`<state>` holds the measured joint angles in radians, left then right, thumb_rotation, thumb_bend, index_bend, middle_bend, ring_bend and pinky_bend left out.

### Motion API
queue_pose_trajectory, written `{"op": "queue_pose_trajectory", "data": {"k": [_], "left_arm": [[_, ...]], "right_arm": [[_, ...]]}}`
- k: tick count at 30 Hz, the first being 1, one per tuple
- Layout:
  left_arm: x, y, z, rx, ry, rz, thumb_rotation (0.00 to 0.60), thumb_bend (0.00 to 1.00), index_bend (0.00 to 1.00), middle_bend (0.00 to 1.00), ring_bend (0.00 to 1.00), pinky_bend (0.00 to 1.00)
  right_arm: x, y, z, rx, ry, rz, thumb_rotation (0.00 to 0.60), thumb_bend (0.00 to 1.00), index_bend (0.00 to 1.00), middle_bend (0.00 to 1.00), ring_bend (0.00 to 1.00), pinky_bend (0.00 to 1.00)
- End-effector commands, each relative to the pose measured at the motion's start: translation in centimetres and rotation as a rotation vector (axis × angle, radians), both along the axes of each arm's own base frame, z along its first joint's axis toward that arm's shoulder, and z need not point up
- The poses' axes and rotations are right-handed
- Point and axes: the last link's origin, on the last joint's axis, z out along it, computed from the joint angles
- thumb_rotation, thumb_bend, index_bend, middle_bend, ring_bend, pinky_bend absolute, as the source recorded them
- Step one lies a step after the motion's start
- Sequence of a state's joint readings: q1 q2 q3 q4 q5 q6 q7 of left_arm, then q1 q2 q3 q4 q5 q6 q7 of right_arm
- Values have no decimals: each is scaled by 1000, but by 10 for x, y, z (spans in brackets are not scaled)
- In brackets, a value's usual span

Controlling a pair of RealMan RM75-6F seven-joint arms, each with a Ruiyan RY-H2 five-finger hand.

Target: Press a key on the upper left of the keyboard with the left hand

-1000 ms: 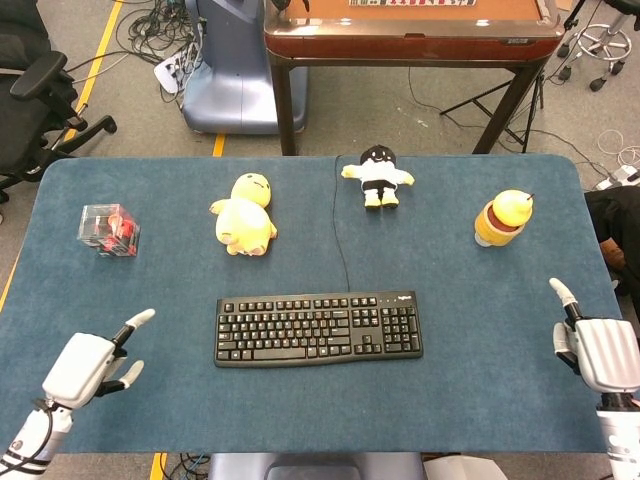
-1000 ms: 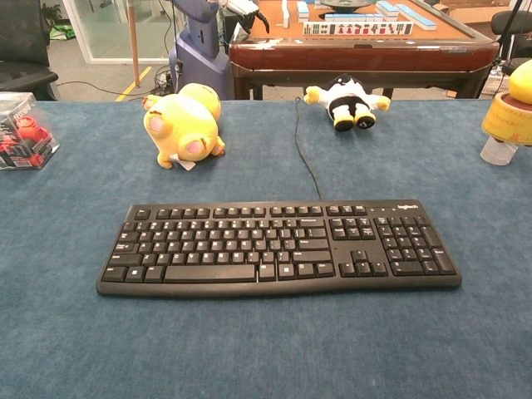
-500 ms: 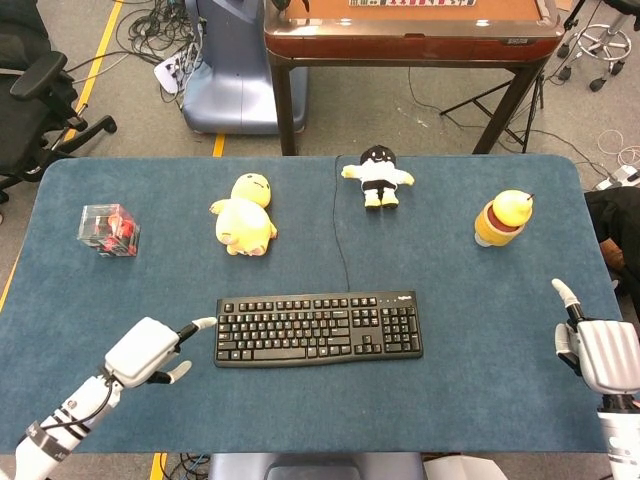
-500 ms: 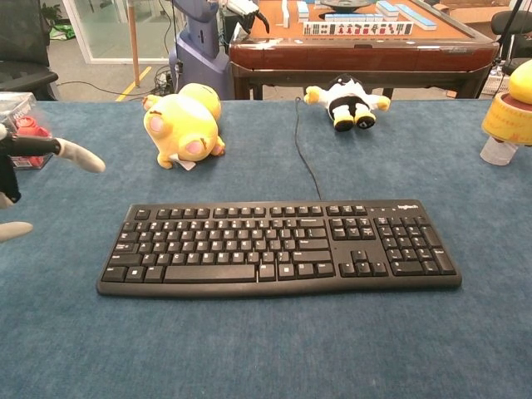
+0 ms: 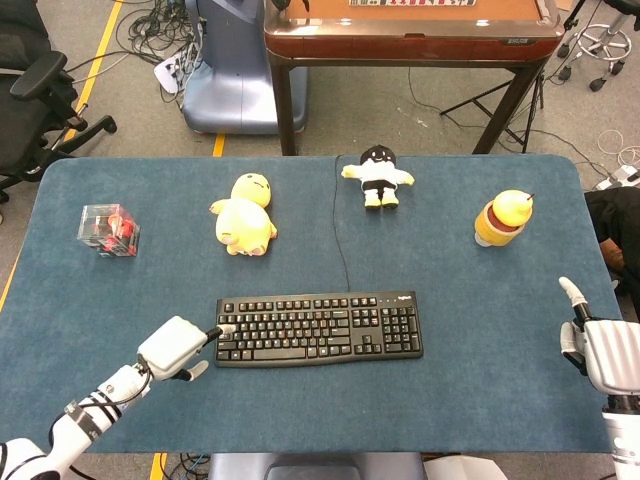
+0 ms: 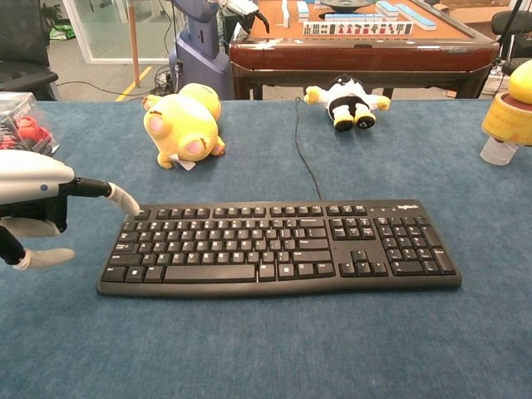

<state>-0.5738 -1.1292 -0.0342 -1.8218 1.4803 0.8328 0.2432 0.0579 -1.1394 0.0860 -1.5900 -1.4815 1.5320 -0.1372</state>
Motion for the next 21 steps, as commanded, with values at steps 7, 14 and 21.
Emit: {"op": "queue_pose_trajectory", "data": {"k": [7,14,21], "left_arm": [[9,5,-13,-29,25,17,600,365,192,1000,1000,1000],[11,9,-22,-34,39,24,600,364,192,1000,1000,1000],[15,12,-23,-27,54,20,600,365,199,1000,1000,1000]], "right_arm": [[0,1,1,-1,-3,4,600,656,132,831,821,1000],[-1,0,2,-8,-8,1,600,656,132,831,821,1000],[1,1,2,-6,-6,8,600,656,132,831,821,1000]]}}
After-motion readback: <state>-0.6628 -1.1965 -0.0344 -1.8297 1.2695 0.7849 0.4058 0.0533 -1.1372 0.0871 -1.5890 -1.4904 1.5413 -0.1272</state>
